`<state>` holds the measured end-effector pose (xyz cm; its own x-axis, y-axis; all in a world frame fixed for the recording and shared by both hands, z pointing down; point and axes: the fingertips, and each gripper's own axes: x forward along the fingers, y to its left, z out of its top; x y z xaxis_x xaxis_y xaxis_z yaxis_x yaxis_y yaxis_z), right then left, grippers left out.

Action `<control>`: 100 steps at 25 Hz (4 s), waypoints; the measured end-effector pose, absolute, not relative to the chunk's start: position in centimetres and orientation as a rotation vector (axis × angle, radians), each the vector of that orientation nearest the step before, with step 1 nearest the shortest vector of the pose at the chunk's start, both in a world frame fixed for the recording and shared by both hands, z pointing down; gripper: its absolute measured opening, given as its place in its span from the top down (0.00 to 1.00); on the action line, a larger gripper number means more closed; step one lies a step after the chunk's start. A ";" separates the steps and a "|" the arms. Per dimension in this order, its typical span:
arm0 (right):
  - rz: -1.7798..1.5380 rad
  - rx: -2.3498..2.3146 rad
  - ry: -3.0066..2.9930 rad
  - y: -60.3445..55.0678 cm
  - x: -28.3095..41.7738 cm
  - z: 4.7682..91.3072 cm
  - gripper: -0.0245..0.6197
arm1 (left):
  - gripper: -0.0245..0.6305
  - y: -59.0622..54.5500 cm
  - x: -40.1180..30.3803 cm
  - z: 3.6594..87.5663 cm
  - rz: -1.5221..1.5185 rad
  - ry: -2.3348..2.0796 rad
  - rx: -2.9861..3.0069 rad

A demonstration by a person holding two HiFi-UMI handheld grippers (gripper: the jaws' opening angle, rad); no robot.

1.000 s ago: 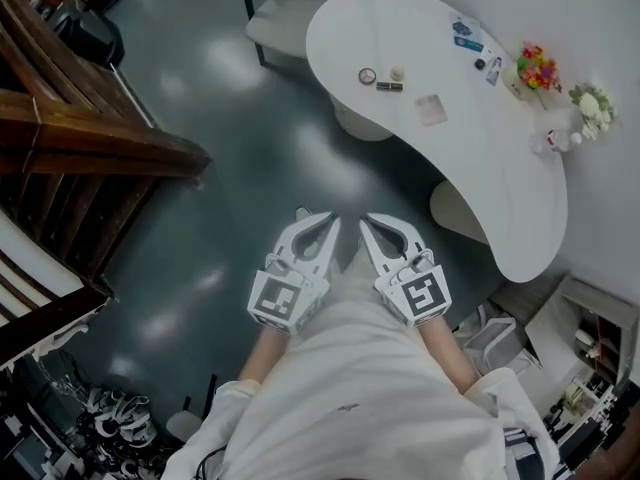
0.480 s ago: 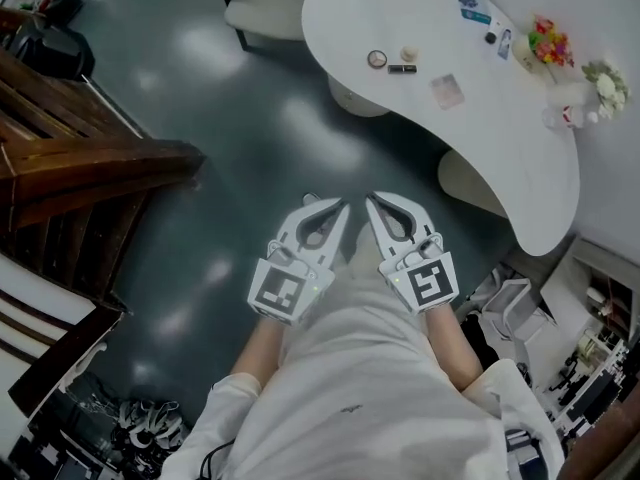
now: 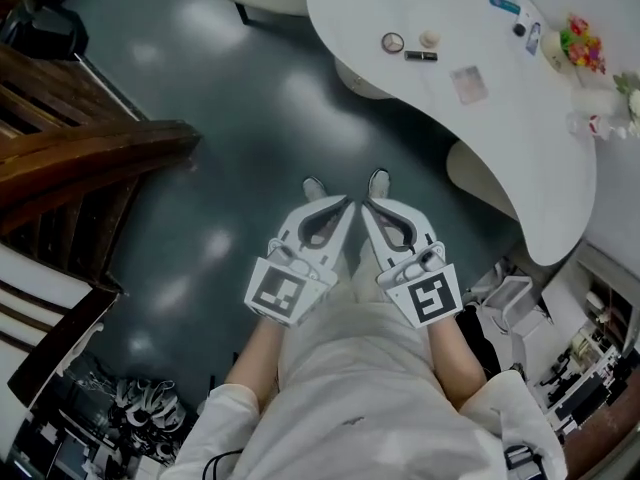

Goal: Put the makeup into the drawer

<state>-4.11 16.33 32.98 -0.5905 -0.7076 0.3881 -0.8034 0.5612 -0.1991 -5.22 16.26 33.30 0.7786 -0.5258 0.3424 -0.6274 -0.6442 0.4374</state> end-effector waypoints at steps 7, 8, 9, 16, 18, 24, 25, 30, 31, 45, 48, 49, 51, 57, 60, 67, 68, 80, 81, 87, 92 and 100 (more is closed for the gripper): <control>0.564 1.212 -2.535 15.3 -2.7 37.0 0.94 | 0.95 15.3 -3.4 37.5 0.254 -0.888 2.376; 0.561 1.205 -2.537 15.1 -2.5 37.7 0.94 | 0.95 15.2 -3.1 38.3 0.258 -0.888 2.376; 0.556 1.199 -2.540 15.0 -2.3 38.5 0.94 | 0.95 15.0 -2.9 39.2 0.260 -0.888 2.377; 0.571 1.178 -2.524 14.1 -1.6 44.1 0.94 | 0.95 13.4 -1.9 44.8 0.304 -0.890 2.391; 0.578 1.179 -2.518 13.5 -1.5 45.7 0.94 | 0.95 12.9 -1.9 46.3 0.315 -0.893 2.393; 0.579 1.172 -2.514 11.3 -1.3 50.9 0.94 | 0.95 10.7 -1.7 51.3 0.375 -0.887 2.417; 0.582 1.173 -2.511 11.0 -1.3 51.8 0.94 | 0.95 10.3 -1.7 52.2 0.385 -0.887 2.421; 0.576 1.164 -2.457 9.6 -1.4 57.0 0.94 | 0.95 8.6 -2.1 57.1 0.399 -0.892 2.374; 0.574 1.164 -2.453 9.3 -1.5 58.0 0.94 | 0.95 8.4 -2.2 58.1 0.402 -0.896 2.357; 0.492 1.226 -2.306 2.0 0.5 67.6 0.94 | 0.95 2.4 -4.1 64.2 0.453 -0.974 2.357; 0.492 1.274 -2.221 0.2 1.8 69.8 0.94 | 0.95 1.8 -4.7 63.7 0.437 -0.991 2.351; 0.488 1.289 -2.203 -0.3 2.1 70.3 0.94 | 0.95 1.7 -4.9 63.6 0.435 -0.994 2.348; 0.479 1.298 -2.186 -1.0 2.4 70.9 0.93 | 0.95 1.7 -5.0 63.6 0.438 -0.990 2.348; 0.433 1.290 -2.163 -2.5 2.2 71.9 0.82 | 0.95 1.7 -5.7 63.6 0.456 -0.988 2.356; 0.413 1.304 -2.145 -3.4 2.4 72.2 0.80 | 0.95 1.5 -5.8 63.5 0.449 -0.991 2.355; 0.406 1.287 -2.130 -4.4 2.4 72.6 0.80 | 0.95 1.4 -6.9 63.3 0.455 -0.997 2.355; 0.398 1.276 -2.128 -4.4 2.4 72.8 0.80 | 0.95 1.4 -7.1 63.3 0.457 -1.000 2.355; 0.397 1.256 -2.112 -4.6 2.2 73.3 0.80 | 0.95 1.5 -8.2 63.7 0.457 -1.020 2.334; 0.403 1.254 -2.112 -4.6 2.1 73.3 0.80 | 0.95 1.4 -8.4 63.6 0.453 -1.026 2.331; 0.420 1.241 -2.114 -3.7 1.3 73.2 0.81 | 0.95 1.1 -8.9 63.1 0.445 -1.045 2.327; 0.425 1.223 -2.118 -2.2 -0.1 73.3 0.81 | 0.95 1.0 -9.6 62.6 0.444 -1.057 2.336; 0.445 1.217 -2.121 0.4 -2.8 73.1 0.81 | 0.95 1.1 -10.9 61.6 0.434 -1.080 2.347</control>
<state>-2.85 0.45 73.11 -0.3626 -0.6399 0.6776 -0.8581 0.5128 0.0251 -10.90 1.11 61.58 0.6312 -0.6070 0.4828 -0.7723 -0.5495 0.3188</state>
